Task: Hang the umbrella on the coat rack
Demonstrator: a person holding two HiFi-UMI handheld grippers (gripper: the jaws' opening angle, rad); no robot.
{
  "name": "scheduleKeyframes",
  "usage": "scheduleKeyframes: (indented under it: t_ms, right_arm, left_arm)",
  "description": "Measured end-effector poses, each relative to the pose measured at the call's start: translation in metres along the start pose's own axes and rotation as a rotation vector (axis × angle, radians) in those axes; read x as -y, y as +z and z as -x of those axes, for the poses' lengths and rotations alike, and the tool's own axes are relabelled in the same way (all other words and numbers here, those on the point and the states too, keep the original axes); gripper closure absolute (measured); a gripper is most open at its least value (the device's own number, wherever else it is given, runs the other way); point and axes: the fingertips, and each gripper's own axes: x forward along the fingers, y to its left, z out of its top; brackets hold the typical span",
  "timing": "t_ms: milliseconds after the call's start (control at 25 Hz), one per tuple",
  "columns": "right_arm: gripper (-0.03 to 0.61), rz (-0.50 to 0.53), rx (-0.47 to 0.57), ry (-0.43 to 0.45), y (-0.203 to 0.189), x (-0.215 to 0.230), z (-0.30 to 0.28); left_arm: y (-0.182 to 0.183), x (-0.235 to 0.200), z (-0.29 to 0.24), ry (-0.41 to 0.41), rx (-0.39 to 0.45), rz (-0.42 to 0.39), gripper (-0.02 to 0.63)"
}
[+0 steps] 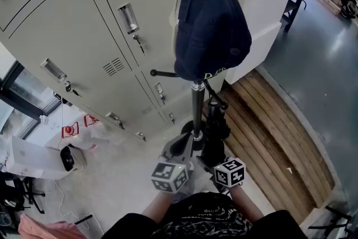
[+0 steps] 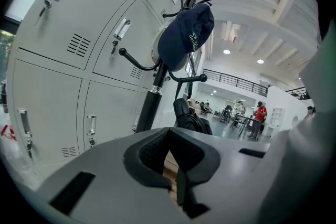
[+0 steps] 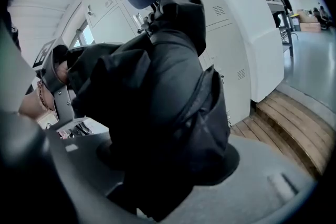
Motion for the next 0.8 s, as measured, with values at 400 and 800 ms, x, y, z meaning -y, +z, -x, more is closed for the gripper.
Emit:
scheduleKeyframes:
  t_ms: [400,800]
  right_arm:
    - [0.265,0.037,-0.067,-0.07,-0.017,0.025,-0.021]
    - [0.245,0.055,-0.084,-0.101,-0.009,0.045,-0.044]
  left_arm:
    - [-0.001,-0.01,-0.002,0.011,-0.013,0.005,0.604]
    - [-0.012,-0.019,-0.006,0.019,-0.05,0.018,0.604]
